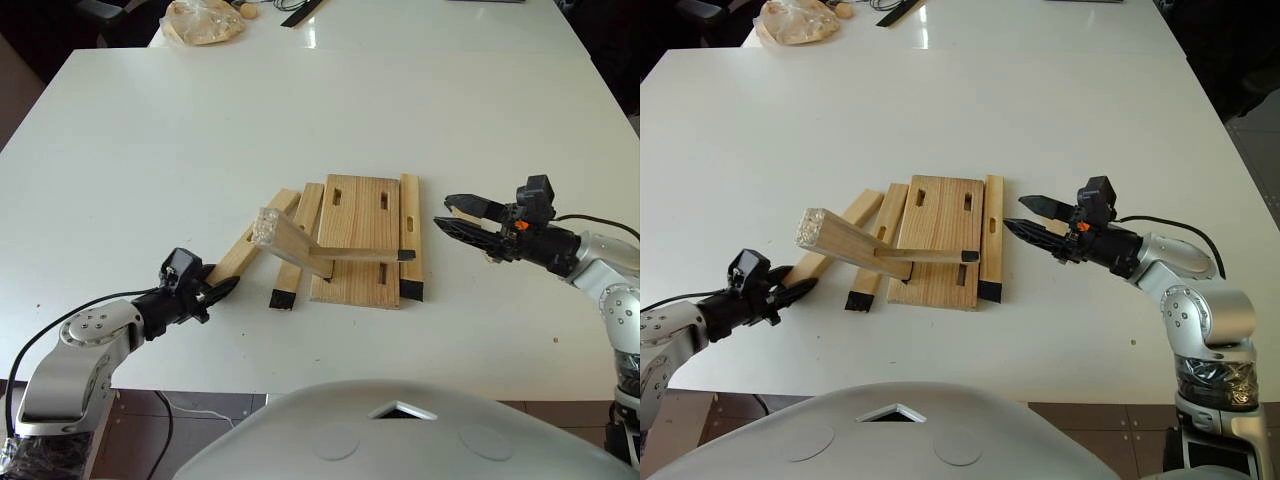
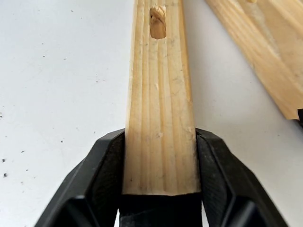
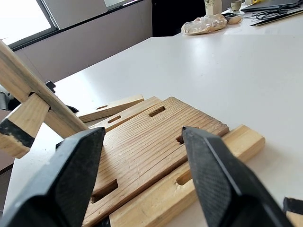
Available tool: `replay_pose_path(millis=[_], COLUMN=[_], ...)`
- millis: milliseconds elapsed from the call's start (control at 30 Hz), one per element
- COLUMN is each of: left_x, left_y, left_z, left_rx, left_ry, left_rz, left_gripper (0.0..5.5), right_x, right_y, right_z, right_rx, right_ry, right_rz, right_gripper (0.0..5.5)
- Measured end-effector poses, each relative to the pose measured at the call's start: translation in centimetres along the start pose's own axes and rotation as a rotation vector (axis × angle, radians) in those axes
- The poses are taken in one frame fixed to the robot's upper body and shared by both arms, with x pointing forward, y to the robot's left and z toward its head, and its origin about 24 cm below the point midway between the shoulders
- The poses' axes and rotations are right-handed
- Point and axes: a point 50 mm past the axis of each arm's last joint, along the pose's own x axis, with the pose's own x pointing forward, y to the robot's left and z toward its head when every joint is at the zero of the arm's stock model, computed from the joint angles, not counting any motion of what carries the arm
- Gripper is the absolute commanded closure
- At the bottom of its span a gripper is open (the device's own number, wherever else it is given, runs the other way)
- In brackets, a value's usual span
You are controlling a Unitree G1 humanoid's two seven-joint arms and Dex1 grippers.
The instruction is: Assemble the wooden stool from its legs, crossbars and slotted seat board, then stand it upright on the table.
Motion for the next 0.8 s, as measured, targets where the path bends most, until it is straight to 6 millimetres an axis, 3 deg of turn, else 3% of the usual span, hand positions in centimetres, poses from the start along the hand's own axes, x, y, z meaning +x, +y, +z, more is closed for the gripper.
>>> replay_pose_path(millis=[233,300,400,433,567,700,800], left_x=[-0.2,-0.5,-0.9,-1.3,-3.5,-4.7,-5.6], left_y=[0.4,0.9,0.2,-0.3,-2.2,-3.9,-5.0], left_z=[0.8,2.7,7.9,10.1,15.6,18.3,19.3], left_rx=[-0.002,0.006,-0.012,-0.030,-0.040,-0.048,-0.006], left_ry=[-0.092,-0.214,-0.522,-0.644,-0.931,-1.020,-0.991], left_rz=[0.016,0.051,0.025,-0.006,-0.160,-0.348,-0.491], left_gripper=[3.46,3.46,3.46,3.46,3.46,3.46,3.46], right_x=[0.2,0.3,0.6,0.7,1.5,3.0,4.0], right_y=[-0.5,-0.9,-2.0,-2.3,-2.2,-1.4,-0.3], right_z=[0.6,1.1,2.6,3.5,7.1,9.2,10.4], right_rx=[-0.009,-0.020,-0.045,-0.061,-0.135,-0.146,-0.175], right_ry=[-0.017,-0.040,-0.098,-0.127,-0.222,-0.281,-0.291], right_rz=[-0.009,-0.031,-0.080,-0.089,-0.043,0.055,0.131], right_gripper=[2.52,2.52,2.52,2.52,2.52,2.52,2.52])
